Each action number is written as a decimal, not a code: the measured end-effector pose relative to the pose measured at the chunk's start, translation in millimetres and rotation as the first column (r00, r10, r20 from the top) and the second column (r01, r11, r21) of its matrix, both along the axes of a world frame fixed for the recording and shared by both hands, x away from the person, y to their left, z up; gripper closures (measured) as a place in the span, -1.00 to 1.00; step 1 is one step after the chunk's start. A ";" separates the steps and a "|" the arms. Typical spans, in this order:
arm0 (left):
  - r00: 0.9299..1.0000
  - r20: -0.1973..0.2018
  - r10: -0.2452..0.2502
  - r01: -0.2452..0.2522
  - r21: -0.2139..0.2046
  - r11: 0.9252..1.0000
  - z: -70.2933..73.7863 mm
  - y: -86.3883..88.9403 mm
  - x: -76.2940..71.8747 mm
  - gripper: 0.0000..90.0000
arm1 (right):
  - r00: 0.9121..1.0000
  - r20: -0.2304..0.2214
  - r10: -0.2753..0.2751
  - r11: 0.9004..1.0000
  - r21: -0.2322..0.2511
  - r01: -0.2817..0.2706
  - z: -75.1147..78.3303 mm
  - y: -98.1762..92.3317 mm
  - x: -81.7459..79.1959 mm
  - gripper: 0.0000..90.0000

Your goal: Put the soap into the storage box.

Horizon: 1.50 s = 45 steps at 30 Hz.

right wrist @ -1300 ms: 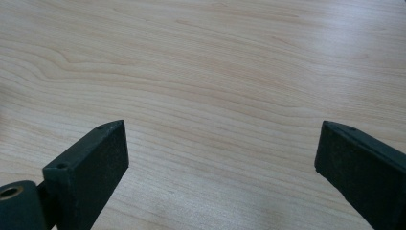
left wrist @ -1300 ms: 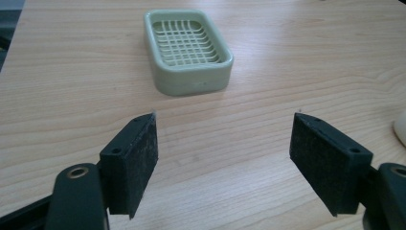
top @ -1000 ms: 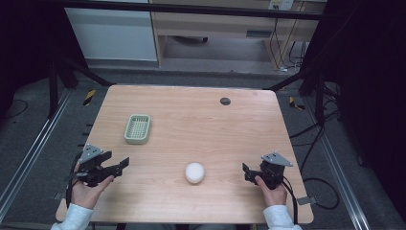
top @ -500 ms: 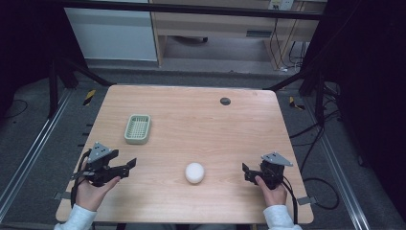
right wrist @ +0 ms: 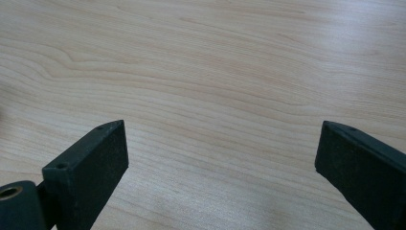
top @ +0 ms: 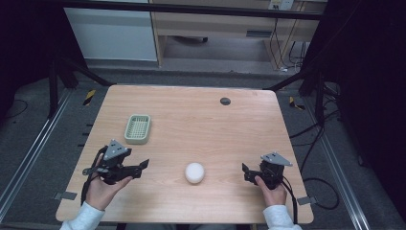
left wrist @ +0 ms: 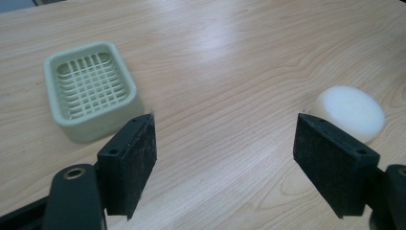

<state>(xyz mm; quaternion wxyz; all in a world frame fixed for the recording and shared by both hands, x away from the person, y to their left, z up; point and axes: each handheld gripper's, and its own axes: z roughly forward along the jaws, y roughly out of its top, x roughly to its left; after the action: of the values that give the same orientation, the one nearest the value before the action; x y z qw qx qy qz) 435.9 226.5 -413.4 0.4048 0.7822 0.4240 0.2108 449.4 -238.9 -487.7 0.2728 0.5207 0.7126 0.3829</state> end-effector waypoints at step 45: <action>0.980 -0.021 -0.199 0.200 0.095 0.975 19.6 -93.4 22.8 -0.53 | 1.000 0.006 0.005 1.000 0.021 -0.005 1.6 -2.5 -0.5 -0.90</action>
<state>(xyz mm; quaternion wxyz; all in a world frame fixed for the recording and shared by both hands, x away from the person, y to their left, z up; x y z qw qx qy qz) 458.7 133.1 -393.8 0.3832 0.8406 0.3351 0.1849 448.9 -241.4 -486.2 0.2685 0.5206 0.7091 0.3925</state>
